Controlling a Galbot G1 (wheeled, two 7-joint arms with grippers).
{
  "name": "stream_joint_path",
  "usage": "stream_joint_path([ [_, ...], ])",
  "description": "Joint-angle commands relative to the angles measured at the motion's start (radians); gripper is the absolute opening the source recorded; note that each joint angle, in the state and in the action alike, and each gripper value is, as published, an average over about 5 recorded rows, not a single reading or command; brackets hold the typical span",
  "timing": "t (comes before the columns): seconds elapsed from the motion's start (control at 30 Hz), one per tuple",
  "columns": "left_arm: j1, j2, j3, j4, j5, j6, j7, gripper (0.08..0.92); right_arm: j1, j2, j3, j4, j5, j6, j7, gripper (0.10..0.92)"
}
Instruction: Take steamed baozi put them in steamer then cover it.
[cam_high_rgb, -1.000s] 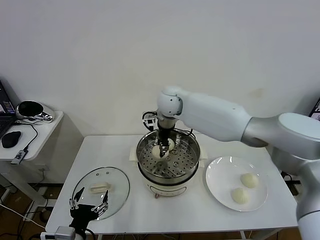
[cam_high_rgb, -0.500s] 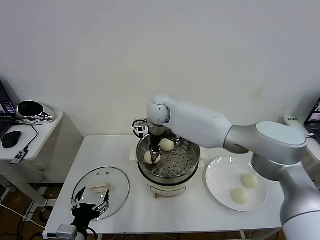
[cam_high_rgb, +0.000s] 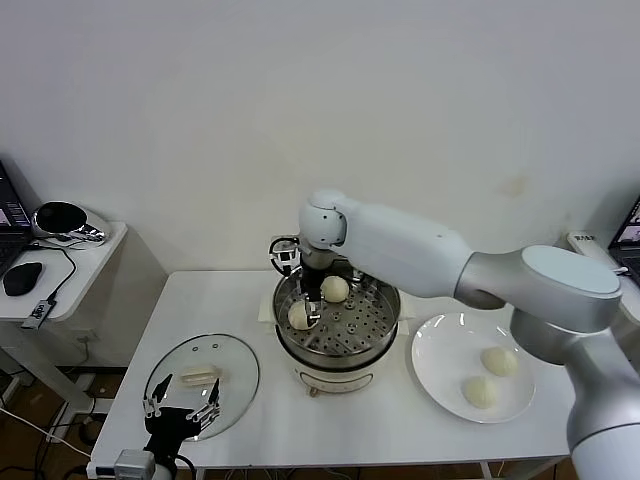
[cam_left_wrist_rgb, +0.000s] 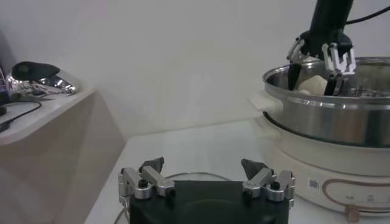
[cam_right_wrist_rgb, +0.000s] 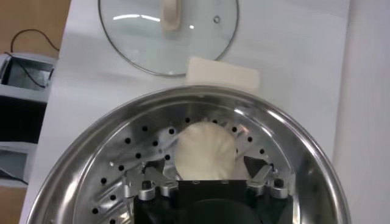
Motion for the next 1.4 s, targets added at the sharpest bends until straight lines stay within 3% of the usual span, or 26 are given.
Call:
stream_joint_path([
  [0.03, 0.009, -0.003, 0.002, -0.003, 0.003, 0.0, -0.001, 0.823, 0.037, -0.154, 0.03, 0.144, 0.007, 0.003, 0.007, 0.822],
  [0.5, 0.045, 0.008, -0.008, -0.007, -0.025, -0.001, 0.009, 0.823, 0.046, -0.709, 0.205, 0.426, 0.012, 0.047, -0.071, 0.823],
  [0.77, 0.076, 0.01, 0.004, 0.006, -0.025, -0.01, 0.018, 0.823, -0.346, -0.968, 0.444, 0.592, -0.2, 0.128, -0.096, 0.823],
  [0.93, 0.099, 0.001, 0.002, 0.003, -0.017, -0.015, 0.017, 0.823, -0.449, -0.994, 0.456, 0.619, -0.281, 0.171, -0.096, 0.823],
  [1.4, 0.163, -0.042, 0.007, -0.052, 0.017, -0.028, 0.009, 0.823, -0.619, -0.885, 0.491, 0.555, -0.418, 0.221, -0.122, 0.823],
])
